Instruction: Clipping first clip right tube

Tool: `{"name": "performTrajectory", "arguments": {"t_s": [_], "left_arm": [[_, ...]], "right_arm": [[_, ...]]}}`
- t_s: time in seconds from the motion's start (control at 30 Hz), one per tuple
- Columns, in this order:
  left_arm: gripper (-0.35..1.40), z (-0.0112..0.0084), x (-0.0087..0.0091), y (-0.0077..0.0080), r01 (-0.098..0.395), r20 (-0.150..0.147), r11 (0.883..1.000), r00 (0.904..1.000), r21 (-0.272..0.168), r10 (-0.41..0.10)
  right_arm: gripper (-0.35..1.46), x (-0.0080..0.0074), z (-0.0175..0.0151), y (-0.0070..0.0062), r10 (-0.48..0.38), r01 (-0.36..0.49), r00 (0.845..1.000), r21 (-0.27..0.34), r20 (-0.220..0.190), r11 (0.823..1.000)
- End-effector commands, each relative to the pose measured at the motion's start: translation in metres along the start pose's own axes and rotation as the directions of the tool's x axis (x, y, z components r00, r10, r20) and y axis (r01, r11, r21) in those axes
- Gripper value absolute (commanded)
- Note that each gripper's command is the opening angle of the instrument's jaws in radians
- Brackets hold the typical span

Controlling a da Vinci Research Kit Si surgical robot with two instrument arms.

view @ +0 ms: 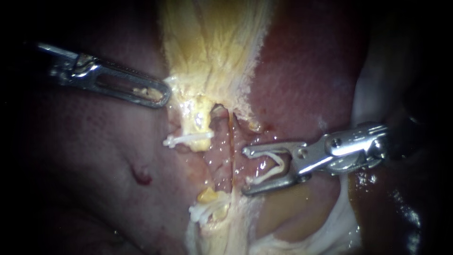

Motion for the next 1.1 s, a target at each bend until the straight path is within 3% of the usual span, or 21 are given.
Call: {"name": "performTrajectory", "arguments": {"t_s": [0.03, 0.27, 0.7, 0.93, 1.1], "left_arm": [[-0.35, 0.0000, 0.0000, 0.0000, 0.000, 0.000, 1.000, 1.0000, 0.000, 0.000], [-0.35, 0.0000, 0.0000, 0.0000, 0.000, 0.000, 1.000, 1.0000, 0.000, 0.000], [-0.35, 0.0000, 0.0000, 0.0000, 0.000, 0.000, 1.000, 1.0000, 0.000, 0.000], [-0.35, 0.0000, 0.0000, 0.0000, 0.000, 0.000, 1.000, 1.0000, 0.000, 0.000], [-0.35, 0.0000, 0.0000, 0.0000, 0.000, 0.000, 1.000, 1.0000, 0.000, 0.000]], "right_arm": [[0.50, -0.0001, 0.0002, 0.0002, 0.008, -0.008, 1.000, 0.003, -0.004, 1.000], [0.50, -0.0009, 0.0018, 0.0010, 0.057, -0.057, 0.998, 0.028, -0.034, 0.998], [0.50, -0.0003, 0.0036, 0.0015, 0.172, -0.154, 0.976, 0.135, -0.133, 0.979], [0.50, 0.0001, 0.0036, 0.0004, 0.233, -0.194, 0.958, 0.227, -0.164, 0.954], [0.50, 0.0002, 0.0042, -0.0008, 0.254, -0.205, 0.955, 0.277, -0.153, 0.939]]}}
